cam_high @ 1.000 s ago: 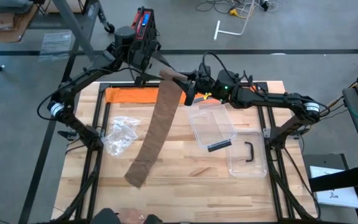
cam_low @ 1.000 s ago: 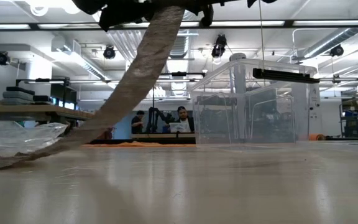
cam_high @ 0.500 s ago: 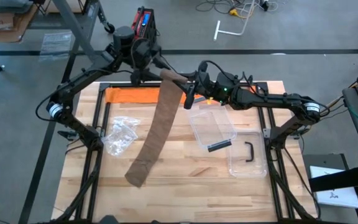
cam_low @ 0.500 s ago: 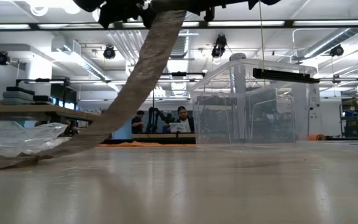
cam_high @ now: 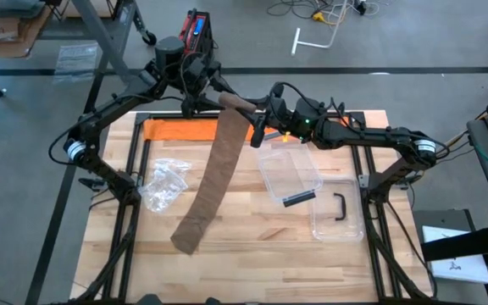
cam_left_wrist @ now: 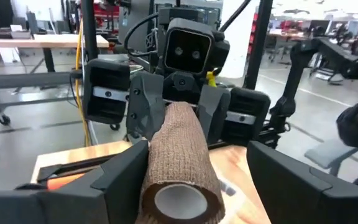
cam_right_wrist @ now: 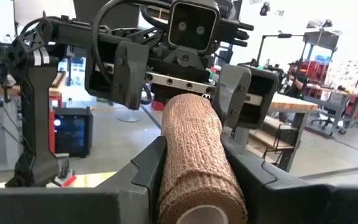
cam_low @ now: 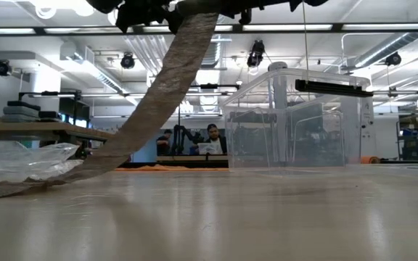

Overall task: Roll bandage
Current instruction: Roll the brown bandage

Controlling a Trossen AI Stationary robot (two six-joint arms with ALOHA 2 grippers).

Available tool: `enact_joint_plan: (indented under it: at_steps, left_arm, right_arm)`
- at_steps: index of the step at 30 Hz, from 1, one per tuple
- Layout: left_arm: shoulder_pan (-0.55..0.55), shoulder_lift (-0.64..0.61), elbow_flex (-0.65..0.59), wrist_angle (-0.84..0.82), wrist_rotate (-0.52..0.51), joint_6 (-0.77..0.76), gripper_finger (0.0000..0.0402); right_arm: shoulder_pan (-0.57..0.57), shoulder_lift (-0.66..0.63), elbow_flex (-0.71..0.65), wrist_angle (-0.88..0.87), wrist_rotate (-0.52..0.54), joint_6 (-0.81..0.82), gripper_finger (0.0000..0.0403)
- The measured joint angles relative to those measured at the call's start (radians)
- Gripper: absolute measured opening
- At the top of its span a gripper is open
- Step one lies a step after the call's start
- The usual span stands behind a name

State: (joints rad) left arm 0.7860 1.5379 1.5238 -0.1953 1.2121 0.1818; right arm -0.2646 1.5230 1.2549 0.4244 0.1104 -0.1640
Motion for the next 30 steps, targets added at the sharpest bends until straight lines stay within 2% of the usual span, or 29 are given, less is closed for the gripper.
enact_joint_plan:
  at_steps: [7,19,25,30]
  left_arm:
    - [0.000,0.000,-0.001,-0.039,-0.103,-0.008,0.0245]
    - [-0.044,0.005,-0.001,-0.030,-0.105,0.008,0.0250]
    - [-0.043,0.006,-0.001,-0.027,-0.160,0.012,0.0219]
    - [-0.046,0.006,-0.001,-0.031,-0.162,0.027,0.0175]
  right_arm:
    - [0.000,0.000,0.000,0.000,-0.001,0.008,0.0116]
    - [0.000,-0.001,0.000,-0.005,-0.004,0.007,0.0113]
    - [0.000,-0.001,0.000,-0.005,-0.003,0.033,0.0117]
    - [0.004,-0.001,0.000,-0.005,-0.002,0.065,0.0116]
